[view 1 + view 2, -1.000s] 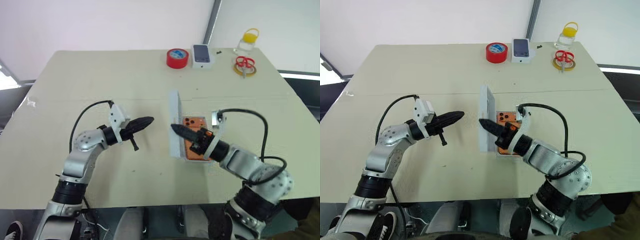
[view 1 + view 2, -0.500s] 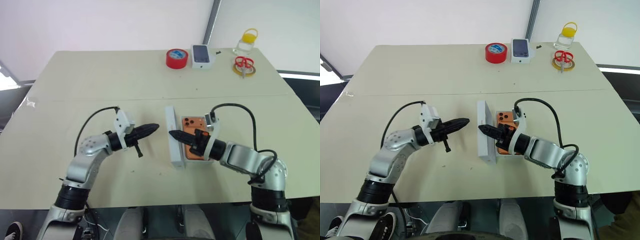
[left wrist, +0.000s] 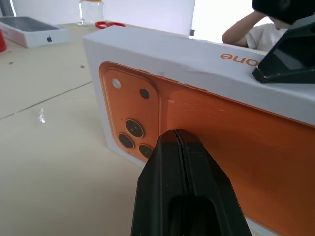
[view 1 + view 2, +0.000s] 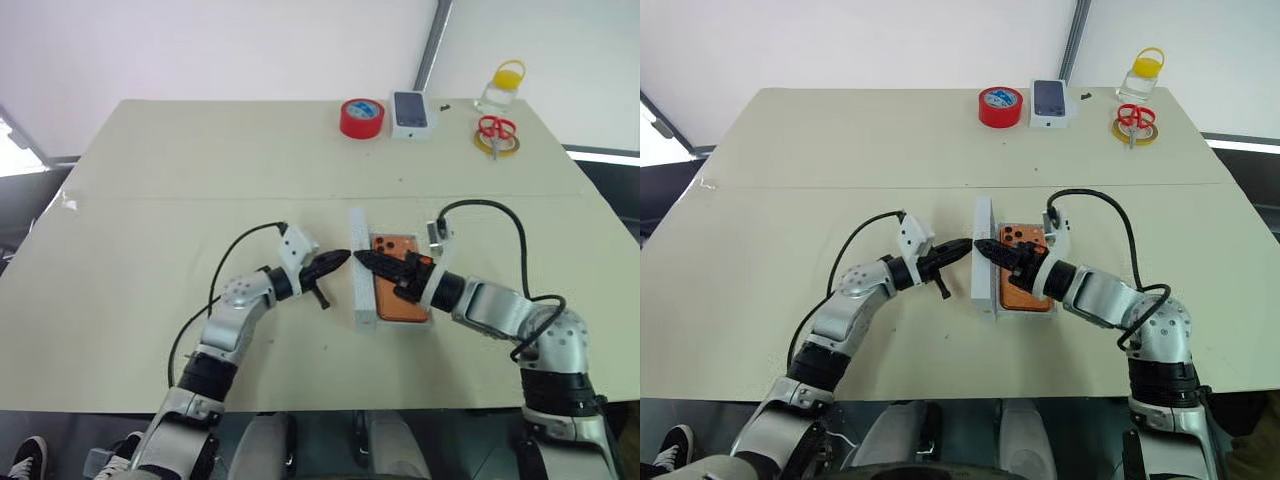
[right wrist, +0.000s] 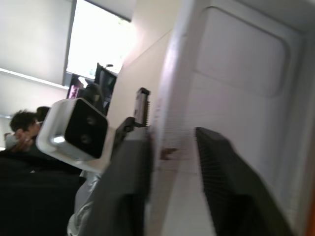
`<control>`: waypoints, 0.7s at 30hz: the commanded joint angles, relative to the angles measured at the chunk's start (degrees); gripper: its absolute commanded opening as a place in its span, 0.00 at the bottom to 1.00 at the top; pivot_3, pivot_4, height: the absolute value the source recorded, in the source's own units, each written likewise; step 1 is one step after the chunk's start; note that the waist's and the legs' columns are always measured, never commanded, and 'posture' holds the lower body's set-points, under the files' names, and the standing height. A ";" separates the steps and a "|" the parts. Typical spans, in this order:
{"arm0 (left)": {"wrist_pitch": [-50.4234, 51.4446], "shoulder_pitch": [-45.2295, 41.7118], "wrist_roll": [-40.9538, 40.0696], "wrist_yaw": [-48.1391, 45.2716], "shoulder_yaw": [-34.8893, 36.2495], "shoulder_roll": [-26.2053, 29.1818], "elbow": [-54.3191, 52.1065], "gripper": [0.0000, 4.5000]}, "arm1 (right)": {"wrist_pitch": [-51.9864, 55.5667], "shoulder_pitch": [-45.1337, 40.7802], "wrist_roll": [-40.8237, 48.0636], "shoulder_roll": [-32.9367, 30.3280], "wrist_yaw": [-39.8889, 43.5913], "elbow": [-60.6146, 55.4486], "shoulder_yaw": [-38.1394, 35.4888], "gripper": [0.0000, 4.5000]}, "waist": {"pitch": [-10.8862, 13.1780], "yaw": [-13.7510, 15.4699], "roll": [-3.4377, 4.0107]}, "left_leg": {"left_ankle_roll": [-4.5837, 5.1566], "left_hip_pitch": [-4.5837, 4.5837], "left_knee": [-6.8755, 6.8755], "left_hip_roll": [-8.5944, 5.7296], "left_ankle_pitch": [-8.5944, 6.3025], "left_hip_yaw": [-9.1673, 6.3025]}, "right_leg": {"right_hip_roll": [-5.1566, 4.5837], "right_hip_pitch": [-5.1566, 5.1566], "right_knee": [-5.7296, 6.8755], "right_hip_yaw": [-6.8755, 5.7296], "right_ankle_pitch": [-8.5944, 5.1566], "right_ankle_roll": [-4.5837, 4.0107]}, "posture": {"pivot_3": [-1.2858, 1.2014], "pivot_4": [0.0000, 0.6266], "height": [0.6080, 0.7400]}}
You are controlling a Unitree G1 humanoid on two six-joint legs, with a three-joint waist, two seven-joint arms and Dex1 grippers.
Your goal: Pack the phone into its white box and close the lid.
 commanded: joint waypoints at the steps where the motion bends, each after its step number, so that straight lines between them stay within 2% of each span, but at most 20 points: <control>1: -2.59 -2.30 1.09 -0.76 -1.51 -2.19 2.28 0.00 | -1.37 0.73 -7.55 -6.13 5.51 -1.95 -3.04 0.78 | 0.00 0.20 0.00 | 0.00 -0.01 0.01 0.00 0.00 0.00 | -0.01 0.01 -0.02 0.00 -0.01 -0.03 | 0.52 0.24 1.00; 2: -2.68 -2.86 1.31 -0.94 -1.91 -2.83 3.26 0.00 | -2.17 1.31 -9.57 -7.93 8.17 -2.94 -4.00 0.89 | 0.00 0.23 0.00 | 0.00 -0.02 0.02 -0.02 0.00 0.00 | -0.01 0.03 -0.05 -0.01 -0.02 -0.04 | 0.52 0.24 1.00; 5: -4.47 -4.42 2.27 -1.59 -2.98 -4.74 6.33 0.00 | -2.20 3.85 -11.93 -13.87 15.74 -4.93 -7.75 0.89 | 0.00 0.21 0.00 | 0.04 -0.07 0.02 -0.02 -0.02 -0.03 | -0.01 0.08 -0.23 -0.07 -0.01 -0.02 | 0.52 0.24 1.00; 7: -4.98 -5.32 2.40 -1.44 -3.05 -6.08 7.69 0.00 | -5.88 5.92 -22.81 -19.99 22.82 -5.74 -6.27 0.89 | 0.01 0.15 0.02 | 0.11 -0.11 0.01 -0.02 -0.06 -0.01 | -0.01 0.07 -0.30 -0.06 0.00 0.02 | 0.52 0.24 1.00; 9: -5.56 -5.67 2.74 -1.42 -3.04 -6.33 8.31 0.00 | -7.47 5.36 -24.45 -19.48 23.39 -3.71 -7.54 0.89 | 0.02 -0.15 -0.03 | 0.18 -0.11 0.01 -0.03 -0.11 0.01 | -0.01 0.08 -0.37 -0.06 0.03 0.07 | 0.52 0.24 1.00; 11: -5.54 -6.12 2.63 -1.47 -2.26 -5.87 9.22 0.00 | -10.36 5.57 -28.01 -17.24 23.96 -5.09 -7.07 0.77 | 0.03 -0.25 -0.05 | 0.23 -0.03 0.00 0.03 -0.13 0.09 | 0.01 0.08 -0.38 -0.04 0.07 0.14 | 0.52 0.24 1.00; 12: -5.75 -6.22 2.73 -1.57 -2.07 -5.54 9.44 0.00 | -11.17 5.82 -29.30 -16.20 24.33 -6.00 -6.77 0.66 | 0.03 -0.14 -0.04 | 0.23 -0.01 0.00 0.10 -0.13 0.08 | 0.08 0.08 -0.36 -0.05 0.07 0.14 | 0.52 0.24 1.00; 13: -5.64 -6.20 2.64 -1.89 -1.75 -4.84 9.34 0.00 | -14.38 6.48 -34.75 -16.03 25.10 -7.82 -4.47 0.59 | 0.03 -0.03 -0.04 | 0.23 -0.01 0.00 0.15 -0.13 0.07 | 0.12 0.07 -0.34 -0.07 0.07 0.14 | 0.52 0.24 1.00; 14: -5.64 -6.17 2.56 -2.19 -1.54 -4.30 9.27 0.00 | -16.51 6.81 -38.64 -15.81 25.59 -8.92 -2.87 0.47 | 0.02 0.03 -0.01 | 0.22 -0.01 0.00 0.22 -0.13 0.04 | 0.19 0.06 -0.31 -0.08 0.07 0.13 | 0.52 0.24 1.00; 16: -4.75 -5.58 2.40 -3.07 -1.29 -2.22 7.46 0.00 | -25.69 8.31 -53.01 -17.56 27.22 -10.04 3.14 0.23 | 0.01 -0.01 0.00 | 0.22 -0.01 0.00 0.31 -0.13 0.02 | 0.30 0.05 -0.29 -0.09 0.05 0.08 | 0.52 0.24 1.00; 18: -3.94 -4.94 2.22 -3.82 -1.34 -0.45 5.75 0.00 | -31.26 8.99 -60.18 -17.55 28.80 -9.98 5.42 0.01 | 0.01 0.01 0.00 | 0.22 -0.01 0.00 0.33 -0.13 0.04 | 0.32 0.05 -0.30 -0.09 -0.01 -0.02 | 0.52 0.24 1.00; 21: -1.50 -3.23 1.45 -5.47 -1.30 2.75 2.14 0.00 | -40.19 10.22 -73.81 -20.38 31.76 -10.18 11.01 0.01 | 0.01 -0.02 0.01 | 0.21 -0.01 0.01 0.32 -0.13 0.09 | 0.30 0.04 -0.32 -0.05 0.00 -0.02 | 0.52 0.24 1.00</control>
